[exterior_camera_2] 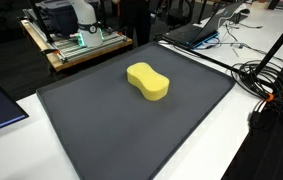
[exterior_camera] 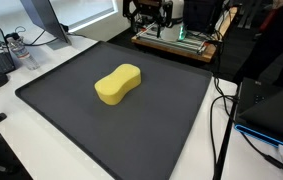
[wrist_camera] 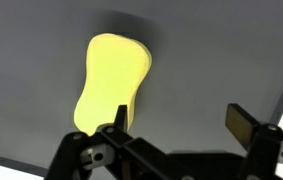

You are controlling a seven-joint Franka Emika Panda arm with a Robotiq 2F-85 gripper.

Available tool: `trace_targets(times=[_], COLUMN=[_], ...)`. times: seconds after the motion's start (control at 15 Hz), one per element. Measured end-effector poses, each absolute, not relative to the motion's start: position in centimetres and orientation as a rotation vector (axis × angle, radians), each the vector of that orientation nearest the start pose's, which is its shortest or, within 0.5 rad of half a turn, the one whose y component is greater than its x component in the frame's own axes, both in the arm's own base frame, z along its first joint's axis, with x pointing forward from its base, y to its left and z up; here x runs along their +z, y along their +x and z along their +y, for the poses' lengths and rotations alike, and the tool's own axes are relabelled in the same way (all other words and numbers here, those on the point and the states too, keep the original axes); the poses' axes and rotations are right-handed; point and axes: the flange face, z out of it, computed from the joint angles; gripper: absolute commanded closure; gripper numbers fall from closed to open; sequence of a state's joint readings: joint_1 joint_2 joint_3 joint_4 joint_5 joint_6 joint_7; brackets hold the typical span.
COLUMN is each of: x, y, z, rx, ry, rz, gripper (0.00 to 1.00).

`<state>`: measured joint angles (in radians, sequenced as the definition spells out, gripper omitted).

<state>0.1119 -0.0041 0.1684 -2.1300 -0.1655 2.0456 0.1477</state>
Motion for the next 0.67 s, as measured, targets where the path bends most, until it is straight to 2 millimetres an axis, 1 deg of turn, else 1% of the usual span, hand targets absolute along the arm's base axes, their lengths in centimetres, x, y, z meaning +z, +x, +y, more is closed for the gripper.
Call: trace_targets(times=[0.4, 0.53, 0.67], x=[37.3, 36.8, 36.8], y=[56.6, 58.4, 60.3], z=[17.6, 18.3, 18.1], rx=[0.205, 0.238, 0.250], ry=[-3.331, -3.341, -3.345], rz=[-0.051, 0.079, 0.232], gripper=[0.00, 0.00, 0.00])
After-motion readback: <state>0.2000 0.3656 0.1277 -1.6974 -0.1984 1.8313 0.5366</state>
